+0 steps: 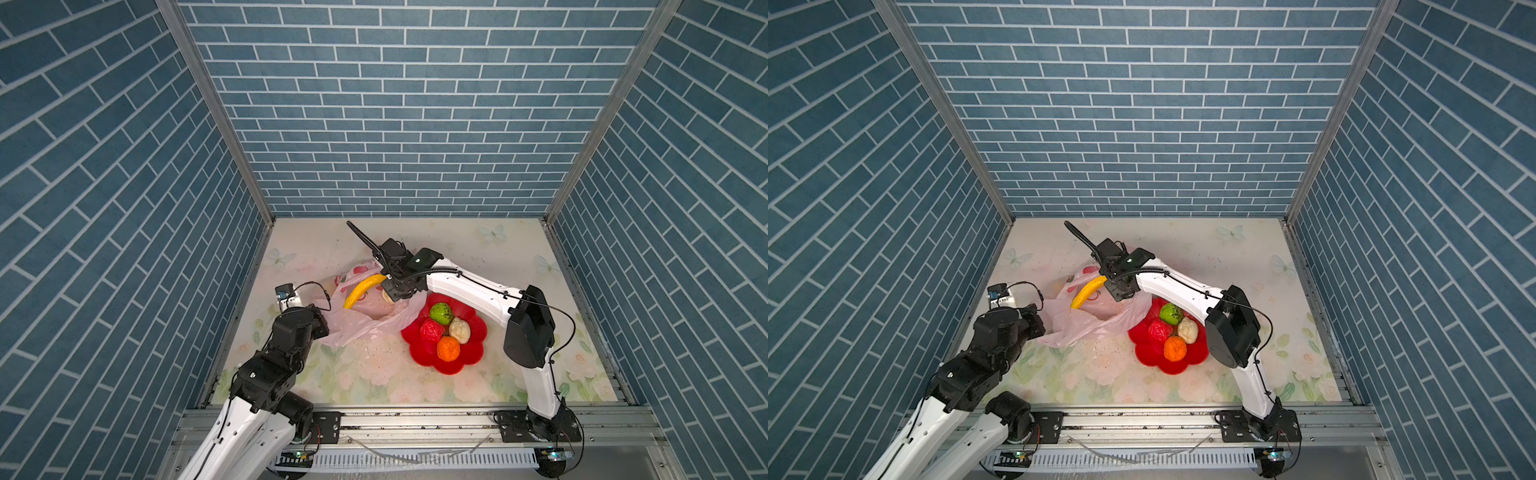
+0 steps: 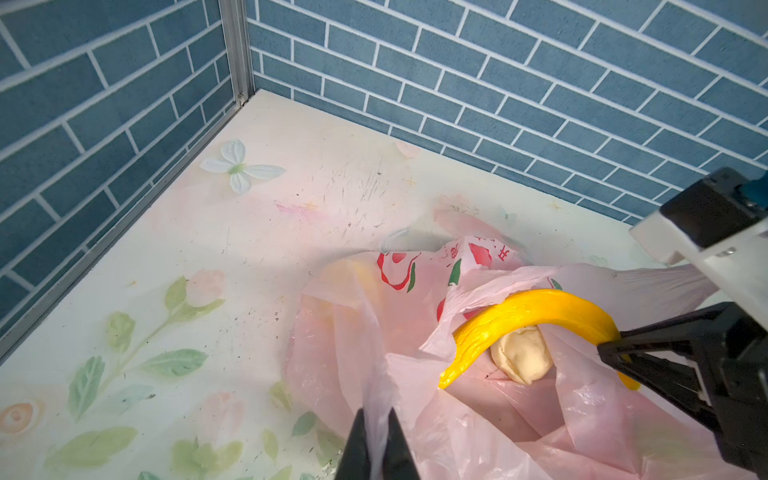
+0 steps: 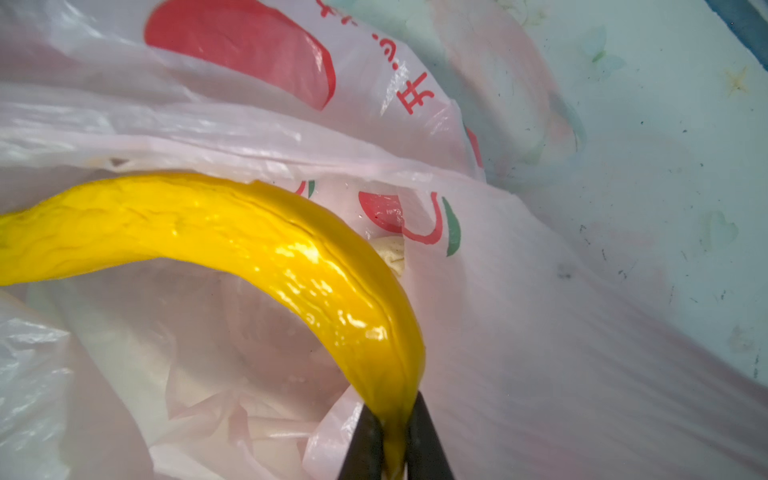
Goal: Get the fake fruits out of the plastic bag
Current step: 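Lift the yellow banana up out of the bag with the right gripper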
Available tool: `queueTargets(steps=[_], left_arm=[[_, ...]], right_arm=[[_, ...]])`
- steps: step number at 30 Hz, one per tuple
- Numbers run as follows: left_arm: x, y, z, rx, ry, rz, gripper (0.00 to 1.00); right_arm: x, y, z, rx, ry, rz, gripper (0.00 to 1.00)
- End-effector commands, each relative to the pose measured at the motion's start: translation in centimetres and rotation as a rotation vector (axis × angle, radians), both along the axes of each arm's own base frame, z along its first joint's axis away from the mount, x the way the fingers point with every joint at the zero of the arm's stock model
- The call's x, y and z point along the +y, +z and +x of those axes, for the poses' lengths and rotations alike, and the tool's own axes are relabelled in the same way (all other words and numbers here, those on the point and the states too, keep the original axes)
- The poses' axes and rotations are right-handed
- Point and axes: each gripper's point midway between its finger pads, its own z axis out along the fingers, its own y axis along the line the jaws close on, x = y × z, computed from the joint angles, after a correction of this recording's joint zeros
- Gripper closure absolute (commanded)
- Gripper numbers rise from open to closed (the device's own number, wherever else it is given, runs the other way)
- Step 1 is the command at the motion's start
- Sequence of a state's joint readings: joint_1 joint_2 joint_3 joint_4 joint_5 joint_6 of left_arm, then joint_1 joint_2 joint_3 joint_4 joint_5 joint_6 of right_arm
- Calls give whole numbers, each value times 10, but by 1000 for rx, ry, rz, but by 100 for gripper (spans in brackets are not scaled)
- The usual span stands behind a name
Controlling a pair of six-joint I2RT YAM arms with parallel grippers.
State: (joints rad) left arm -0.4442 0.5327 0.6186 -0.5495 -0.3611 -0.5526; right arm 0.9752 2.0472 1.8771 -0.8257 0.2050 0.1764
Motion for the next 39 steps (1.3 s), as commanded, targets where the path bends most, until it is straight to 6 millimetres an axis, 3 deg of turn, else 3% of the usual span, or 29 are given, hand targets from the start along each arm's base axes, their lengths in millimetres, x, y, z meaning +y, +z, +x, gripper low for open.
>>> queueTargets(steps=[1,7,19,39], left_arm=[[1,10,5,-28,12,-1,91],[-2,5,7,-8,4,0,91],[-1,6,6,-8,5,-3,91],[-2,4,4,-11,5,-21,91]], right_arm=[[-6,20,-1,-52,18,5,97],[-11,38,2,-96,3,21,96],[-26,56,8,-160,-25,8,96],[24,117,16,-194,0,291,97]])
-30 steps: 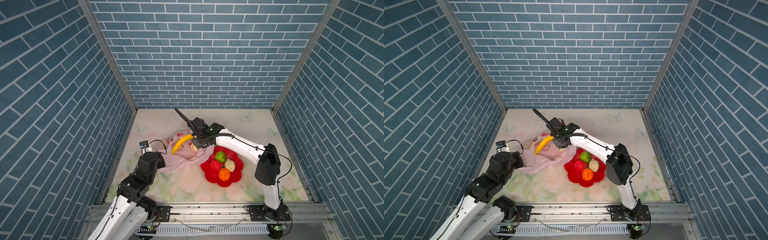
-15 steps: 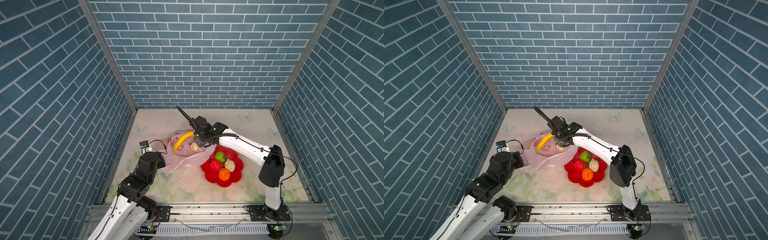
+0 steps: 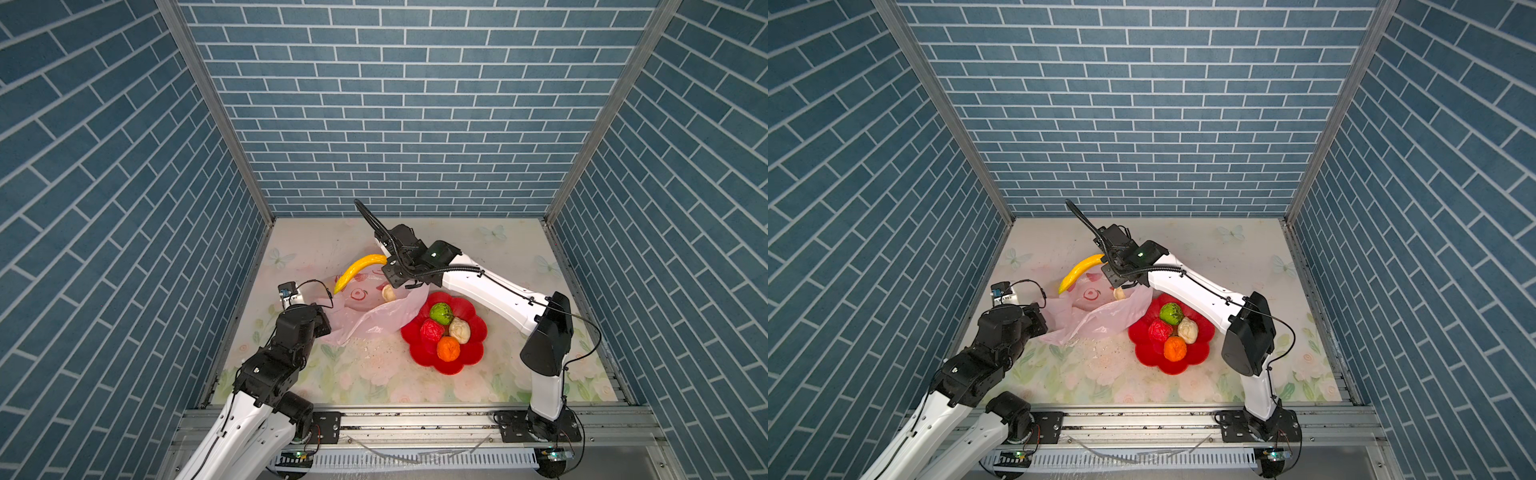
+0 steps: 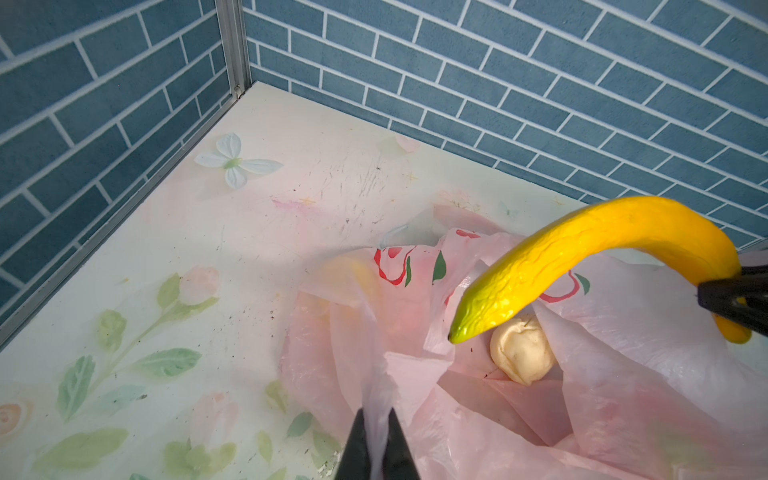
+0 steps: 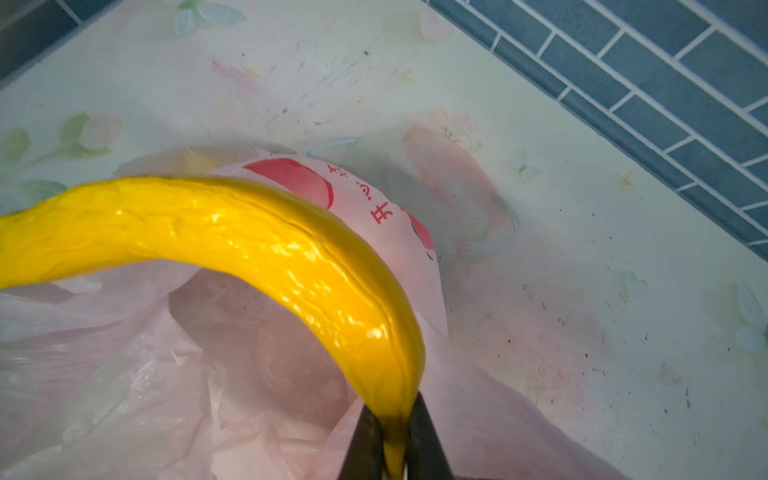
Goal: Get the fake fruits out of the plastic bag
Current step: 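Lift the yellow banana up out of the bag with the right gripper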
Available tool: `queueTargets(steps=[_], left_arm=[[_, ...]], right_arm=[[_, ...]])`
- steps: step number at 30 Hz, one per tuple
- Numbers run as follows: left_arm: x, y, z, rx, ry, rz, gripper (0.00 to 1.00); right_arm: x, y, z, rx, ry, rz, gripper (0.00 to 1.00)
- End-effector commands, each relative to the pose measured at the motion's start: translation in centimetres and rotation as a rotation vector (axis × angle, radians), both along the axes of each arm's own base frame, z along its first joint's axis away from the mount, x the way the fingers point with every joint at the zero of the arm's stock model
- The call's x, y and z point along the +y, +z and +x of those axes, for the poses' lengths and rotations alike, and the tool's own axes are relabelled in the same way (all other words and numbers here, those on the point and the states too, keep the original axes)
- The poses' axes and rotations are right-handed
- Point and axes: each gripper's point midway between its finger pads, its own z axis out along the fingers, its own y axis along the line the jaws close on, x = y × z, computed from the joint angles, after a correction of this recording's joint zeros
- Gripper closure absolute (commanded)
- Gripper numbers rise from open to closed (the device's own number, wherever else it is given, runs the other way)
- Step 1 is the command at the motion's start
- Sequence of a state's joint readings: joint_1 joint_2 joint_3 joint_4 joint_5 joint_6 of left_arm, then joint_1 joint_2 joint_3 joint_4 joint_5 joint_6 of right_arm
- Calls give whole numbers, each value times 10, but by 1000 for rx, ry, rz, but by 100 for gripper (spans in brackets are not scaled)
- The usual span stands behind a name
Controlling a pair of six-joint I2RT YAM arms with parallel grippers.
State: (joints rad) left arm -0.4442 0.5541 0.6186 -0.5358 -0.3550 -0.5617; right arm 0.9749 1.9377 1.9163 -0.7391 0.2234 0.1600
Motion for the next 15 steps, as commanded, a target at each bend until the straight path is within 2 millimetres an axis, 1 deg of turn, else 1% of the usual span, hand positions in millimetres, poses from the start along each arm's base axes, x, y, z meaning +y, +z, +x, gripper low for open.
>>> queueTargets(steps=[1,6,9,12,14,15], left_arm=[[1,5,0,-19,6,-14,91],[1,6,0,-23,7,-18,91],[1,7,-1,-27,6,-18,91],[1,7,-1,-28,6,-18,91],[1,7,-1,-28,5,-18,91],[1,8,-1,-30,4,-19,91]], right_arm=[[16,38,7,-45,1,129,97],[32,51,9,-45,2,219,97],[35,57,11,-49,-3,239,97],[31,70,12,-74,-10,248,97],[23,77,14,-83,-28,237,97],[15,79,15,-87,-44,220,97]])
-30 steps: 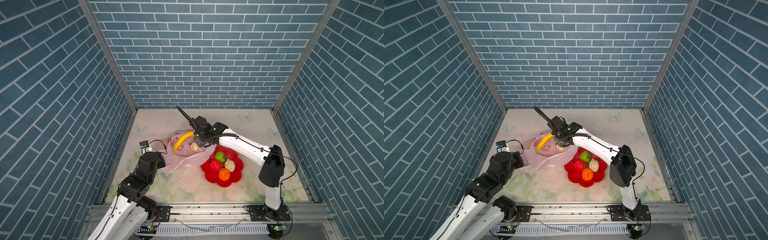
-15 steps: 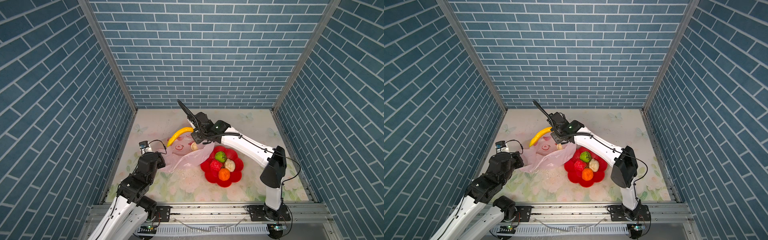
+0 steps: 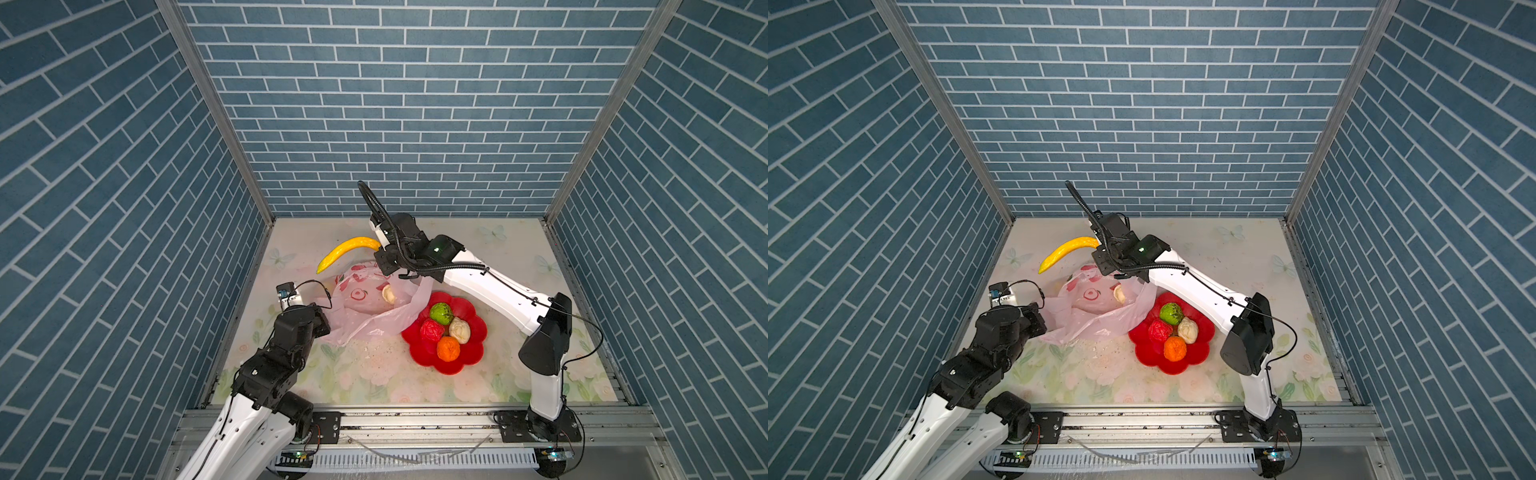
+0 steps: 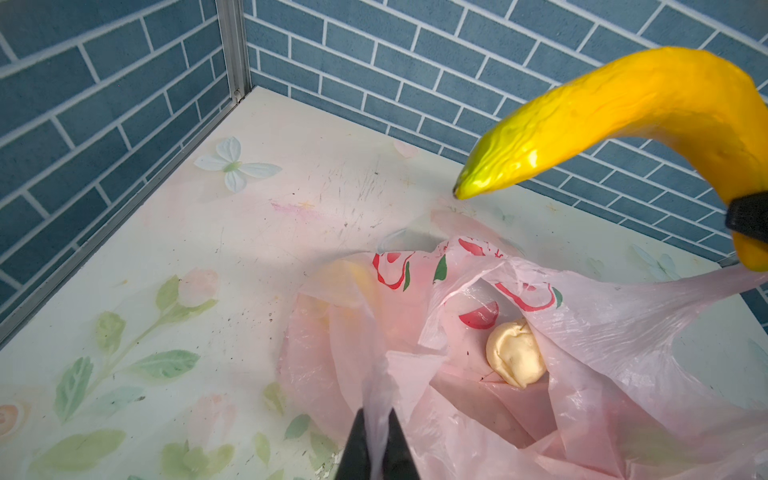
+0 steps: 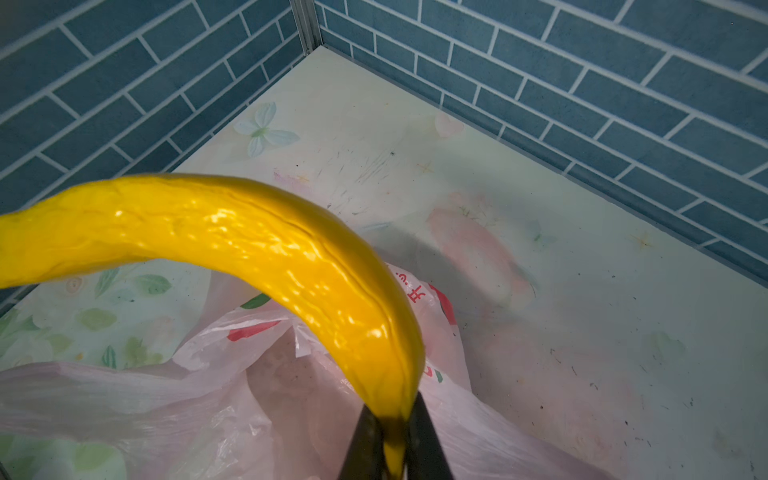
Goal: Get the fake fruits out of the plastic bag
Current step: 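Lift the yellow banana up out of the bag with the right gripper, then carry the yellow banana over the red plate with the right gripper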
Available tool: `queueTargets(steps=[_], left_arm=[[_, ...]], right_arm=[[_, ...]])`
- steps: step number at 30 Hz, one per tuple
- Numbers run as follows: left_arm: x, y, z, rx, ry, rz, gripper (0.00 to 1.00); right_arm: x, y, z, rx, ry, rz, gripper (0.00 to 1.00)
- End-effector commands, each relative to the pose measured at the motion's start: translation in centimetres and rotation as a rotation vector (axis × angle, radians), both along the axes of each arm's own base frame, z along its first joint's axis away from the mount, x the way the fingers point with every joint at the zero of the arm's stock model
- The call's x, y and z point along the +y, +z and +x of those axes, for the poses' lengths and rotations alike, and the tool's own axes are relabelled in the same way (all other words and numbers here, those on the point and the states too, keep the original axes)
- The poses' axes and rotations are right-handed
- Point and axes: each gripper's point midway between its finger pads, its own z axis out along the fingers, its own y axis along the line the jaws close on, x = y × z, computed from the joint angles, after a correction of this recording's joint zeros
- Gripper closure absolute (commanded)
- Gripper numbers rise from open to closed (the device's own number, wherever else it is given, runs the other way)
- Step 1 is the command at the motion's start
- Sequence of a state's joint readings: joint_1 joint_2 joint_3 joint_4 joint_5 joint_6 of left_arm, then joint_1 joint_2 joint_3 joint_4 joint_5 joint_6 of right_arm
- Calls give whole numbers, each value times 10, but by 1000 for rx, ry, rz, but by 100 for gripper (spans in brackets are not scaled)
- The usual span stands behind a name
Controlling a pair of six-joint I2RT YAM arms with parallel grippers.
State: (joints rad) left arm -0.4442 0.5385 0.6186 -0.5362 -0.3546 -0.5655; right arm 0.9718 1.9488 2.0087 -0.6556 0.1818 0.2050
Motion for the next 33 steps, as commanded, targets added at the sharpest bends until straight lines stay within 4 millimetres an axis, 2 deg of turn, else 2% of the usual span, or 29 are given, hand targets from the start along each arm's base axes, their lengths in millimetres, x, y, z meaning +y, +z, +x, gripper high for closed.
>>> queueTargets(steps=[1,4,8,15,20,26,33], left_arm=[[1,5,0,-18,3,-10,91],[1,6,0,-22,4,-9,91],[1,6,0,-21,2,-10,91],[3,6,-1,-21,11,-4,91],[5,8,-1,-22,21,6,91],[10,15,-1,-36,36,32,91],[13,16,-3,-35,48,30,91]], right_arm=[[-19,34,5,-38,-60,24,97],[-48,33,3,-26,-113,-19,97],[-101,27,-9,4,-207,-63,97],[-202,13,-49,53,-382,-134,97],[-259,-11,-77,95,-488,-169,97],[-301,-36,-104,143,-564,-192,97],[-315,-74,-111,210,-596,-278,97]])
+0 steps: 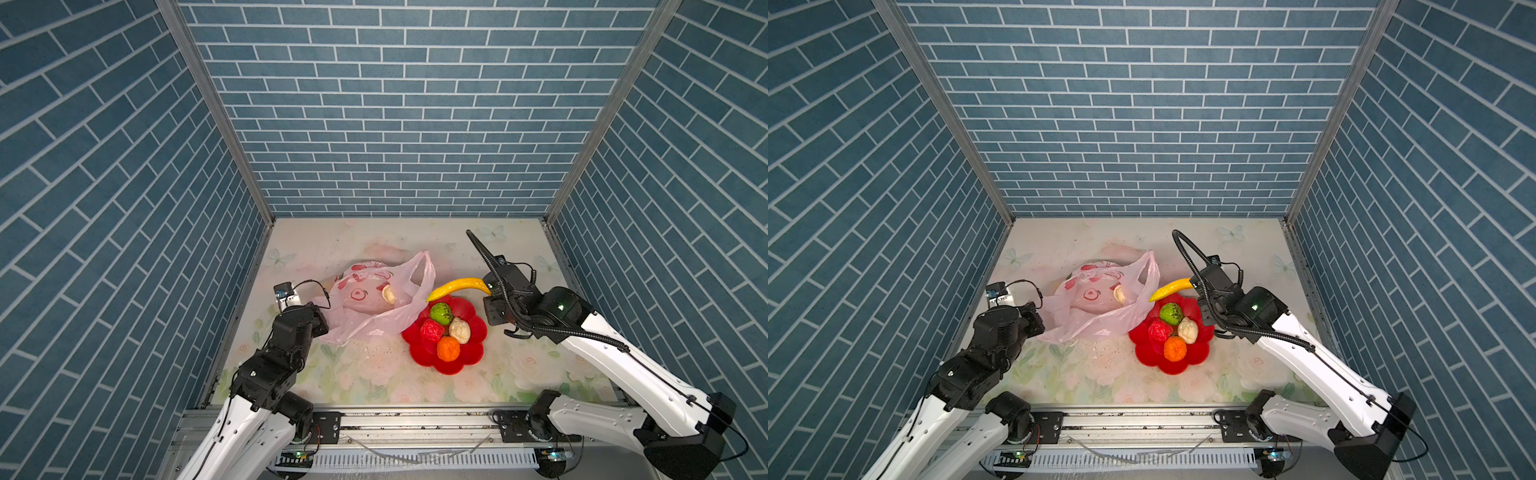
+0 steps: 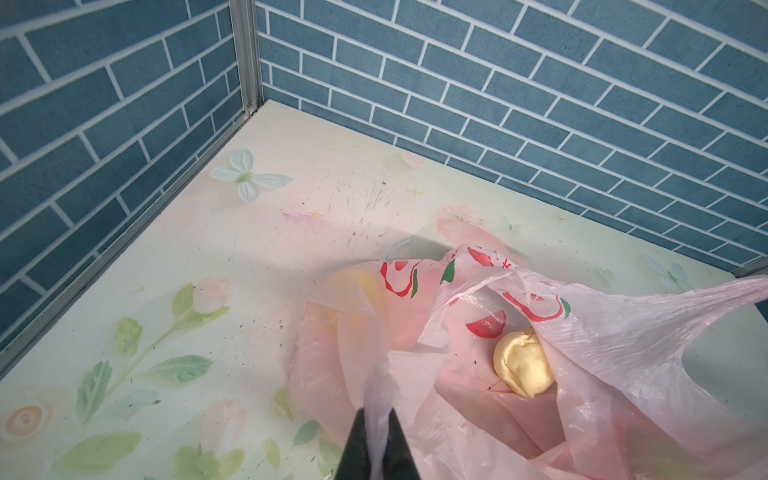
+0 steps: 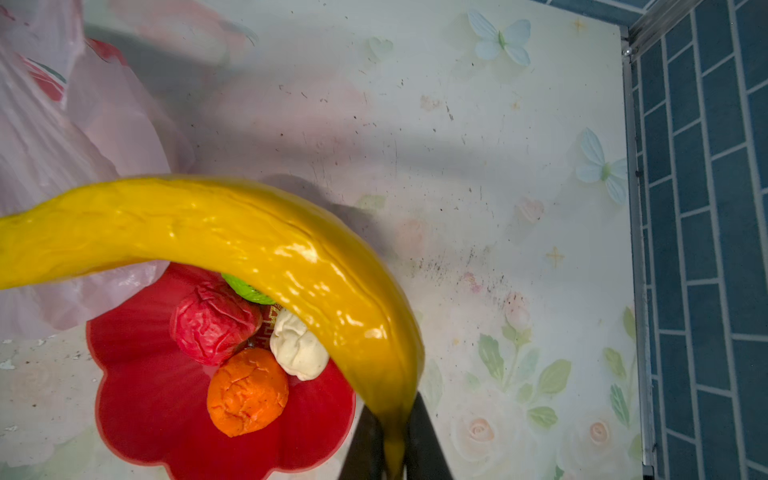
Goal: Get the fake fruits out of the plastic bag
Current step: 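Carry the yellow banana over the red plate with the right gripper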
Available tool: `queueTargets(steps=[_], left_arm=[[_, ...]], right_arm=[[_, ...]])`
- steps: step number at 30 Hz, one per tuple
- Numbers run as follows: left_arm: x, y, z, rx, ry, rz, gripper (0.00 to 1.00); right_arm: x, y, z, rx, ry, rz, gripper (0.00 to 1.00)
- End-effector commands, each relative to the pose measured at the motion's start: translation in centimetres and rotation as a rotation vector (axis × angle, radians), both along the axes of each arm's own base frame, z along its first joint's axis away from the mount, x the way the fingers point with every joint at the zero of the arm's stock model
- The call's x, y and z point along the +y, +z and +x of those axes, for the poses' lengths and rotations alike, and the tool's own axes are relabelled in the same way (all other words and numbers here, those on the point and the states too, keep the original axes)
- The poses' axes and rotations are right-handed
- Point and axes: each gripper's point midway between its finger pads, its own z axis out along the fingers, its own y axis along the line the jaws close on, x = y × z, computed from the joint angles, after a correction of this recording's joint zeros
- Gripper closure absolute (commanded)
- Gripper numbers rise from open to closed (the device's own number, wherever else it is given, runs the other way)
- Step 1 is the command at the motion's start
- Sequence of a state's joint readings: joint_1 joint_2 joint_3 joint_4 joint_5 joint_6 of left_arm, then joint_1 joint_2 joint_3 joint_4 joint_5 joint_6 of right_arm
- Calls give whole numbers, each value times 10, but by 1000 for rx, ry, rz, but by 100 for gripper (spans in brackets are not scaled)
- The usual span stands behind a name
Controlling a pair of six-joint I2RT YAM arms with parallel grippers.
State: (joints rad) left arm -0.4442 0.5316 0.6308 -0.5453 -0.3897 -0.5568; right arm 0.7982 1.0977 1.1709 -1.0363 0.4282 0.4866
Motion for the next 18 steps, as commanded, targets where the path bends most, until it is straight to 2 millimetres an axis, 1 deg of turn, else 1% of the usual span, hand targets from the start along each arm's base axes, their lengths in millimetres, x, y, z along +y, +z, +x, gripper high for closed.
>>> queueTargets(steps=[1,7,11,18], left_arm=[[7,10,-3,-21,24,10,91],[9,14,-4,-23,31,16,91],[8,13,-4,-19,31,13,91],[9,13,-4,-19,36,13,91]], right_arm=[[-14,-25,-5,59,-64,-53,97],[-16,-43,-2,98,-63,-80,97],[-15,-49,2,110,-57,-90,97],[1,-63,17,143,-14,-118,97]])
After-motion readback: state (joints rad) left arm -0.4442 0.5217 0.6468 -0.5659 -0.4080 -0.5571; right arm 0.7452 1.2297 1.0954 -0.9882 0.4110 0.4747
